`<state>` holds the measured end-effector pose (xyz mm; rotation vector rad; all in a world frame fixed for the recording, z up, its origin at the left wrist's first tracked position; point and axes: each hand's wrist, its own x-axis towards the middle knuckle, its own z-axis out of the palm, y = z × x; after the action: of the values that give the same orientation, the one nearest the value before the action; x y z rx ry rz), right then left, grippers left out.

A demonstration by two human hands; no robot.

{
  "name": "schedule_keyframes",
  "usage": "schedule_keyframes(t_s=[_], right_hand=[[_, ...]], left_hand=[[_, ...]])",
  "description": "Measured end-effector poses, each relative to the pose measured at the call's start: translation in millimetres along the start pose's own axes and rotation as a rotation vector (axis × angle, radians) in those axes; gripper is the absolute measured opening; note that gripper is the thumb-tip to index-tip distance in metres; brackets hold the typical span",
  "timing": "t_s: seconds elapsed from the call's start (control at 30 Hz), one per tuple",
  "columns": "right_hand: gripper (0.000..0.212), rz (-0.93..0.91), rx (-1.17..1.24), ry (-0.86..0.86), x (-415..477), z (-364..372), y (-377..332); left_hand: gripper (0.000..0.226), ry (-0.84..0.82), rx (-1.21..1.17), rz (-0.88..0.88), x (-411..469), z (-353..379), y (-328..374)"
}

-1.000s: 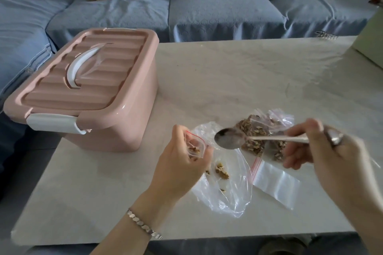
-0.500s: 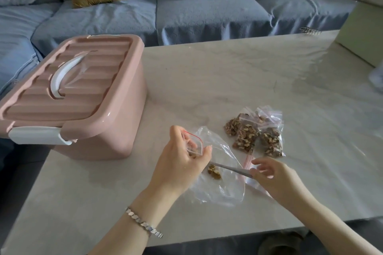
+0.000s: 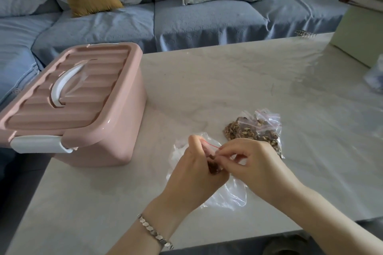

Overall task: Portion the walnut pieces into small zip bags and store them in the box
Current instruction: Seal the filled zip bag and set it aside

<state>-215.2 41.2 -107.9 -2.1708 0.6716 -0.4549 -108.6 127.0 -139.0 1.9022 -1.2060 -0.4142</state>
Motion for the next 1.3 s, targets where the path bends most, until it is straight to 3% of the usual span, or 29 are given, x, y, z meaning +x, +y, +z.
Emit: schedule_keyframes(t_s=[0.1, 0.2, 0.3, 0.5, 0.57, 0.73, 0.93, 1.03, 1.17, 1.23, 1.3], right_hand=[[0.012, 0.005, 0.002, 0.101, 0, -18, 12], [0.029, 0.066, -0.003, 0.189, 3, -52, 37], [0.027, 0.109, -0.186, 0.233, 6, -90, 75], [0.037, 0.237, -0.43, -0.02, 20, -129, 139], [0.032, 0.241, -0.447, -0.082, 27, -127, 153], [0.015, 0.197, -0.451, -0.05, 46, -115, 170], [0.017, 0.203, -0.435, -0.012, 61, -93, 180], [0.022, 0.235, -0.364, 0.067, 57, -90, 179], [0.021, 0.149, -0.363, 0.347, 28, -86, 155], [0.015, 0.101, -0.367, 0.222, 8, -76, 137], [0.017, 0.139, -0.387, -0.081, -11, -59, 123]], left_hand=[[0.061, -0.04, 0.031, -0.012, -3, -5, -10], [0.075, 0.082, 0.142, -0.065, -6, -7, -32], [0.075, 0.114, 0.14, -0.242, -7, -6, -46], [0.071, 0.039, 0.083, -0.335, -11, 3, -53], [0.069, 0.056, 0.084, -0.331, -11, 5, -55], [0.064, 0.089, 0.118, -0.302, -12, 3, -57], [0.062, 0.102, 0.133, -0.288, -13, 5, -55], [0.062, 0.109, 0.135, -0.273, -14, 3, -55], [0.062, 0.115, 0.13, -0.247, -14, 1, -56], [0.062, 0.113, 0.126, -0.243, -14, 1, -57], [0.062, 0.108, 0.125, -0.248, -15, 2, -58]])
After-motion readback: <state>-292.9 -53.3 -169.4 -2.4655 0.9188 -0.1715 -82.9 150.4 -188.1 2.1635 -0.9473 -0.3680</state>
